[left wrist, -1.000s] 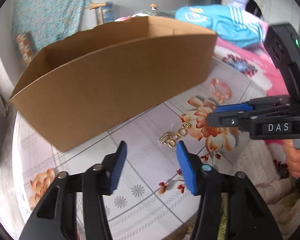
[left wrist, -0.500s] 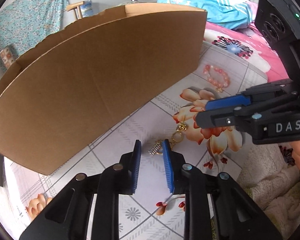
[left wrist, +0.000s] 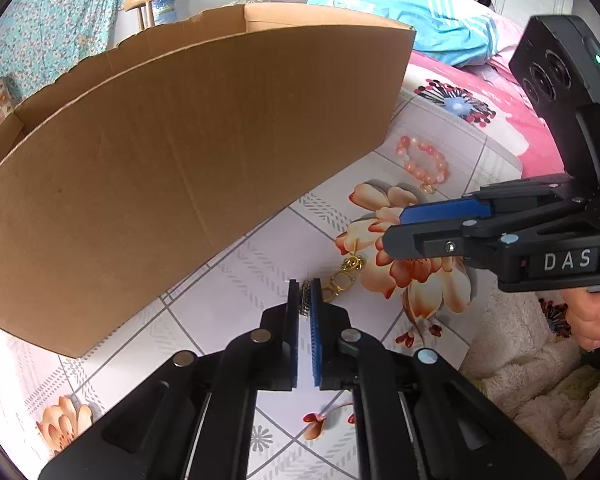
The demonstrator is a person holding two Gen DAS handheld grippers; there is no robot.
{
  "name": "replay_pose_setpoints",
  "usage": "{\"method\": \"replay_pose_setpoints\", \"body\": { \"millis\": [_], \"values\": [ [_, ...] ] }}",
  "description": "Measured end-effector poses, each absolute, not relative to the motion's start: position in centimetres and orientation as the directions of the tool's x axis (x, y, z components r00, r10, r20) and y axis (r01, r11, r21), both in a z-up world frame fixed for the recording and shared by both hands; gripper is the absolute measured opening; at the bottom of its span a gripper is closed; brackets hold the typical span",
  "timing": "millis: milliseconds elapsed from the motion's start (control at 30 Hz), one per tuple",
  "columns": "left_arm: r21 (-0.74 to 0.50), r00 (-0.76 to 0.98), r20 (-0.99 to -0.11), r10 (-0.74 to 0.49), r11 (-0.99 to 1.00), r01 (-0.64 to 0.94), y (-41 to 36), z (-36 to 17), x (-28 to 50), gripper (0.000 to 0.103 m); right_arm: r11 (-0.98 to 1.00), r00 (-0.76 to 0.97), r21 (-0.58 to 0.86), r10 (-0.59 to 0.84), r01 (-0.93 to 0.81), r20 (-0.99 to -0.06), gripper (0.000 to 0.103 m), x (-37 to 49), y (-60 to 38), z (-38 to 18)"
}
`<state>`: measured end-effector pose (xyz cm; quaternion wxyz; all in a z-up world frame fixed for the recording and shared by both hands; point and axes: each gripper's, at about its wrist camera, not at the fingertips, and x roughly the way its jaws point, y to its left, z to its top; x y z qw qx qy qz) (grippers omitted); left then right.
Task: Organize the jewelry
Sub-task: 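Close the left tool on the gold spring charm, then close the right tool on the gold chain charm while the left tool holds the spring charm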
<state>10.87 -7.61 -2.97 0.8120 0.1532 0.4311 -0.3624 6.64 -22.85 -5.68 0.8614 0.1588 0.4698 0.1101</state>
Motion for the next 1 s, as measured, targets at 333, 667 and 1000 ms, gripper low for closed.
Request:
{"method": "replay_pose_setpoints", "body": {
  "millis": [333,667,1000],
  "values": [
    [-0.152,0.368,-0.798,-0.478,0.749,0.644,-4.9,-2.7,11.6,0.002,0.927,0.544,0.373,0.335,-0.043,-0.769,0.032,5.8,-23.1,-5.3],
    [-0.166,0.414,-0.798,-0.437,0.82,0.547,-2.0,-2.8,11.9,0.002,0.909,0.5,0.359,0.417,-0.214,-0.759,0.036,5.3,-18.1,-5.3],
    [-0.157,0.427,-0.797,-0.428,0.828,0.538,-1.4,-3.1,11.7,0.002,0.945,0.537,0.216,0.319,-0.247,-0.781,0.029,6.3,-14.8,-6.0]
  ]
}}
